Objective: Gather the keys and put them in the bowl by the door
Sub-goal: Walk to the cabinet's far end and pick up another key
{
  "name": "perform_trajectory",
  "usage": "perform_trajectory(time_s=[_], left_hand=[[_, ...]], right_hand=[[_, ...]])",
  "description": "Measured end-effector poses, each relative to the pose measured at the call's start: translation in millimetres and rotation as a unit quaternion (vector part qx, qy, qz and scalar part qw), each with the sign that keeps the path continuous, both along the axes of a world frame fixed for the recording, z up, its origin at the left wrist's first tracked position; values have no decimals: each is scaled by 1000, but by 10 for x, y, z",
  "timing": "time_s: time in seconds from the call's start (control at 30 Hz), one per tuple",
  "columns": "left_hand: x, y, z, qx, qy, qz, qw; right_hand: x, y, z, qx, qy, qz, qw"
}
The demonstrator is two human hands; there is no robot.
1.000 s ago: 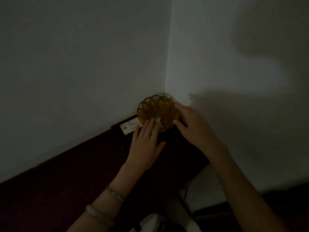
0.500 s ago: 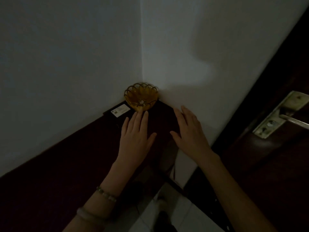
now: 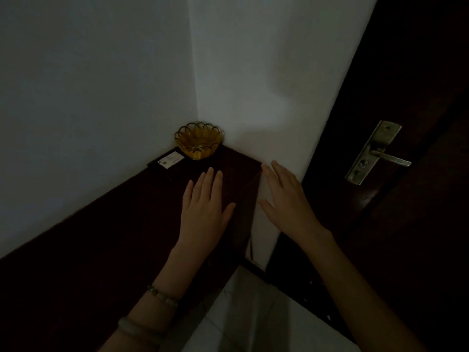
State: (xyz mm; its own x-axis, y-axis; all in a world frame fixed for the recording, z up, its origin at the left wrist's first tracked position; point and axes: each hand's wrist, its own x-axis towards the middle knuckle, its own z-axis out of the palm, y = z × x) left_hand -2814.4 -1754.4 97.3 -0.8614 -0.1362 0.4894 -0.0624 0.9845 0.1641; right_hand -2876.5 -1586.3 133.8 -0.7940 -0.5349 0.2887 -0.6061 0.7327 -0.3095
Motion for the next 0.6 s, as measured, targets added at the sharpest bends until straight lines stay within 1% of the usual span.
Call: perform_trajectory(time_s=[0.17, 0.33, 0.47, 0.6], left_hand=[[218, 184, 11, -8, -8, 25, 1000], [513, 544, 10, -8, -22, 59, 998], [782, 1013, -14, -8, -23, 93, 995], [1095, 1672, -61, 12, -15, 125, 992]], right_hand=[[122, 131, 13, 9, 3, 24, 1000], [308, 483, 13, 7, -10, 49, 999], [492, 899, 4, 2, 4, 83, 997], [728, 1411, -2, 0, 22, 124, 992]])
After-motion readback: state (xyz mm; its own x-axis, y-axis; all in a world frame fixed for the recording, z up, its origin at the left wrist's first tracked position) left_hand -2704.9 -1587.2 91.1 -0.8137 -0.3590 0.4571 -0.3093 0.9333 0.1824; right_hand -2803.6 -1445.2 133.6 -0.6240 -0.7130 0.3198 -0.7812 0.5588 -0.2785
